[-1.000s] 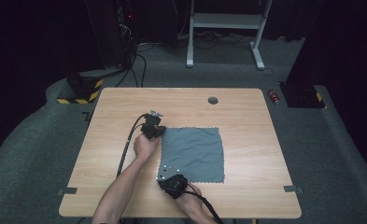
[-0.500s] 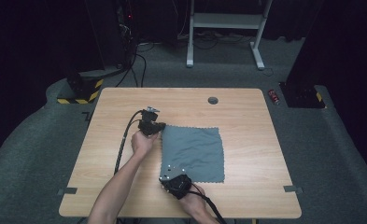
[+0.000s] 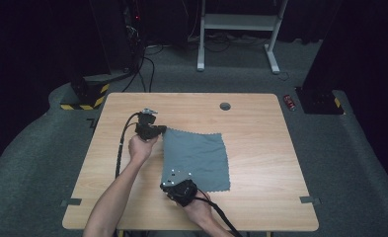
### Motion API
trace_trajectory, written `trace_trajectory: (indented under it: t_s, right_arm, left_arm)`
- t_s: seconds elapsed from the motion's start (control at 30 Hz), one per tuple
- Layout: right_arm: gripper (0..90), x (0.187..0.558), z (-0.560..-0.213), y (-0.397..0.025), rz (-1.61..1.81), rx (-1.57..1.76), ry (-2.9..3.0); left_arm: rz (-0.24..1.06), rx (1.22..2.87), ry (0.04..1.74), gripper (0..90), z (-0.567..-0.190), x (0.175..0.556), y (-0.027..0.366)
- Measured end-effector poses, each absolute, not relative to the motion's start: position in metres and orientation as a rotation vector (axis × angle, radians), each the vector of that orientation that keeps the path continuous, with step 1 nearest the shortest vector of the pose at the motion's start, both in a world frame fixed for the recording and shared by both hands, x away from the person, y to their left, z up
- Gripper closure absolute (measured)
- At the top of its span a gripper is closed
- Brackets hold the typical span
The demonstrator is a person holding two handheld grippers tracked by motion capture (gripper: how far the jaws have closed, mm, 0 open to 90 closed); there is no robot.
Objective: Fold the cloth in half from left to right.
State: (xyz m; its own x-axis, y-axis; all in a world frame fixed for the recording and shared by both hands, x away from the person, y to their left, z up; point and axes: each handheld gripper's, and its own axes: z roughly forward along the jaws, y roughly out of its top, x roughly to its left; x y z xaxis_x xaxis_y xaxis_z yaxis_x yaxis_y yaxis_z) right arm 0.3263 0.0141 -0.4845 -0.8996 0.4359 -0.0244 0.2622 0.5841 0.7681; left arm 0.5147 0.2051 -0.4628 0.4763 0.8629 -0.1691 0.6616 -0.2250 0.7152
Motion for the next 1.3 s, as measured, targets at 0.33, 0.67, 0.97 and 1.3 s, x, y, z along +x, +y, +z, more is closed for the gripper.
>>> trace_trajectory:
  t_s: [0.33,0.67,0.97,1.3]
  right_arm:
    - [90.0,0.326,-0.476,0.009,1.295,0.584,2.567]
    - [90.0,0.329,-0.485,-0.04,1.236,0.709,2.52]
    - [90.0,0.328,-0.497,-0.064,1.237,0.799,2.501]
    - [90.0,0.324,-0.5,-0.081,1.231,0.84,2.48]
  left_arm:
    - [0.344,1.961,1.283,89.9,-0.458,0.512,0.206]
    - [0.307,1.983,1.212,89.9,-0.465,0.523,0.161]
    - [0.291,2.011,1.184,89.8,-0.468,0.528,0.136]
    - [0.288,2.038,1.15,89.7,-0.471,0.532,0.113]
